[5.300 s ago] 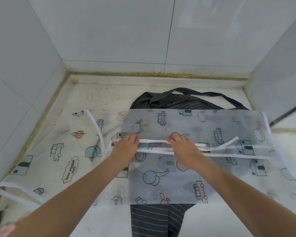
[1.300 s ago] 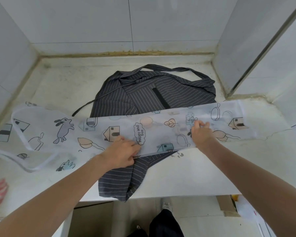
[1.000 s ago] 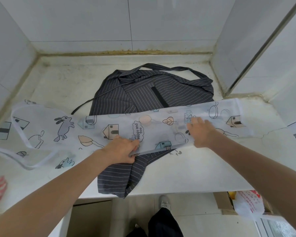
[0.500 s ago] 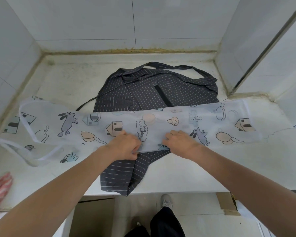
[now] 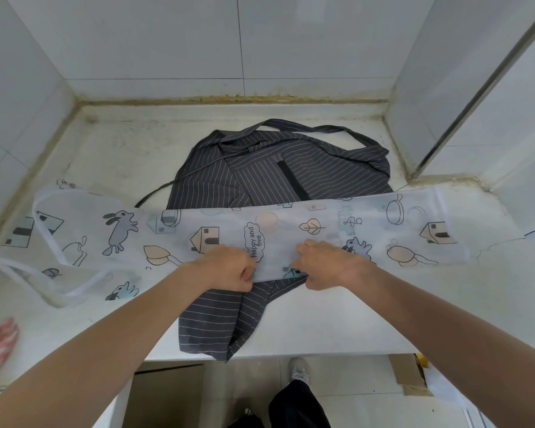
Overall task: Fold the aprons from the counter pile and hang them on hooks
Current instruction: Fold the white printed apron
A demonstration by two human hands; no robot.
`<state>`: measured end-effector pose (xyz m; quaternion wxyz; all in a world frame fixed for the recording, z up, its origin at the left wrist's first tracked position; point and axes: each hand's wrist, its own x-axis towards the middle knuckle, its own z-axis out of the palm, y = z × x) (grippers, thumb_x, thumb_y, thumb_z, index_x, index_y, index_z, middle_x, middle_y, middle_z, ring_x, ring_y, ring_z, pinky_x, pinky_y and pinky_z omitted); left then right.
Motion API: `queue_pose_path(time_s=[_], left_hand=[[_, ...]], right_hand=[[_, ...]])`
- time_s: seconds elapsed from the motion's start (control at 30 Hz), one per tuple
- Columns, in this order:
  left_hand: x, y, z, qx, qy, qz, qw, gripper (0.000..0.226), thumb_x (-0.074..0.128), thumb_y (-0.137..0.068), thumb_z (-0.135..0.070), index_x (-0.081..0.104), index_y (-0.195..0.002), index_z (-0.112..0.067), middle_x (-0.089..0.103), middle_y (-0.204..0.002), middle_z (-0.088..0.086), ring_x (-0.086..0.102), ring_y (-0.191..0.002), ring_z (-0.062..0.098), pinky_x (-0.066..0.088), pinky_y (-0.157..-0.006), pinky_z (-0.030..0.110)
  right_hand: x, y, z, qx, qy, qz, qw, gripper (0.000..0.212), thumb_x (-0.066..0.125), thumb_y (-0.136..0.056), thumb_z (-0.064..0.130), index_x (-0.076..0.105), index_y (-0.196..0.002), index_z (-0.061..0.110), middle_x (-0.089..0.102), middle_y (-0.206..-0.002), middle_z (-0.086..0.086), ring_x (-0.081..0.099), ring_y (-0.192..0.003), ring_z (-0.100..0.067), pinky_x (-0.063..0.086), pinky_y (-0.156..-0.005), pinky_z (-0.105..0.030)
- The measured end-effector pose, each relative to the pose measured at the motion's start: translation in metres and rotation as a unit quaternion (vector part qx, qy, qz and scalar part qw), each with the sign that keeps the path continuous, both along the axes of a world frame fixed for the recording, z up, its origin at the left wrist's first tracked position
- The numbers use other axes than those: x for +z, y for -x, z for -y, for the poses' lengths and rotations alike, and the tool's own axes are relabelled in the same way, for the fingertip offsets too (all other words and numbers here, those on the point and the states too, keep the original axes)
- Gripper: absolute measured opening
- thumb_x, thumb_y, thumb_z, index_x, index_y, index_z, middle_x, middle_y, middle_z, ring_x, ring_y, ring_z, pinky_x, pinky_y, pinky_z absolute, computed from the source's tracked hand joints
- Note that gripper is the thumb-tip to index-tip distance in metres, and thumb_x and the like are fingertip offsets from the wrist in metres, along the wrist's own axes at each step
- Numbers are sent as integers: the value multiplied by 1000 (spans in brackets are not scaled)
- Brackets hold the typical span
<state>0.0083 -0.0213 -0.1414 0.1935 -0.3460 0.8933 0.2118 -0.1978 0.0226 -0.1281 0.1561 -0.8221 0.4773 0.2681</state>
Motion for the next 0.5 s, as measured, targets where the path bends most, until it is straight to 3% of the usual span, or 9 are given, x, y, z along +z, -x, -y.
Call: queue_pose_path(time_s=[0.07,0.1,0.2,0.27,0.33,0.37,0.43,0.5], left_hand=[[5,6,4,40,21,-78,996,6,55,-87,-25,57,-90,-19,54,-96,-3,51,-94,16,46,-87,35],[6,12,7,47,60,-98,992,19,53,-90,-27,57,-106,-18,52,-110,-1,47,-105,16,42,-94,34],[7,37,13,40,143,-75,986,55,45,-95,-38,27,-145,-20,18,-152,1,16,-139,19,17,-114,35],[5,58,14,27,144,-15,989,70,44,-97,-35,2,-151,-20,-12,-158,0,-11,-145,23,0,-117,40],[-1,70,15,11,135,51,989,78,45,-97,-21,-13,-149,-17,-28,-154,1,-25,-141,27,-8,-115,45],[-4,75,17,12,124,68,990,84,49,-96,-23,-17,-148,-16,-31,-152,2,-27,-140,28,-9,-115,47],[-5,81,22,30,85,89,992,98,57,-90,-42,-19,-147,-16,-33,-151,2,-28,-140,29,-10,-114,49],[-3,85,28,40,52,108,992,108,61,-84,-49,-19,-147,-13,-31,-152,5,-25,-141,28,-10,-114,49]], right_hand=[[2,1,1,0,3,2,1000,35,48,-90,19,52,-124,13,45,-117,-9,41,-112,-25,36,-86,-34],[3,3,2,3,8,1,1000,31,49,-91,20,54,-120,12,46,-116,-9,41,-111,-25,36,-85,-34],[2,9,4,-3,11,6,1000,23,49,-91,24,57,-109,11,48,-114,-8,44,-109,-26,31,-79,-33],[0,14,5,-26,-2,22,999,24,49,-92,24,57,-109,9,48,-113,-9,45,-108,-26,34,-80,-34],[1,17,7,-63,-14,66,996,22,51,-93,23,58,-106,8,47,-107,-8,47,-108,-27,37,-80,-33],[1,20,9,-96,-21,99,990,23,54,-92,25,57,-107,9,44,-106,-7,47,-109,-26,39,-81,-32],[3,27,17,-179,-29,167,969,42,63,-87,31,49,-123,13,39,-121,-5,43,-116,-24,42,-92,-36],[3,33,24,-217,-10,155,964,75,71,-80,31,31,-141,18,20,-145,-5,33,-129,-26,41,-100,-43]])
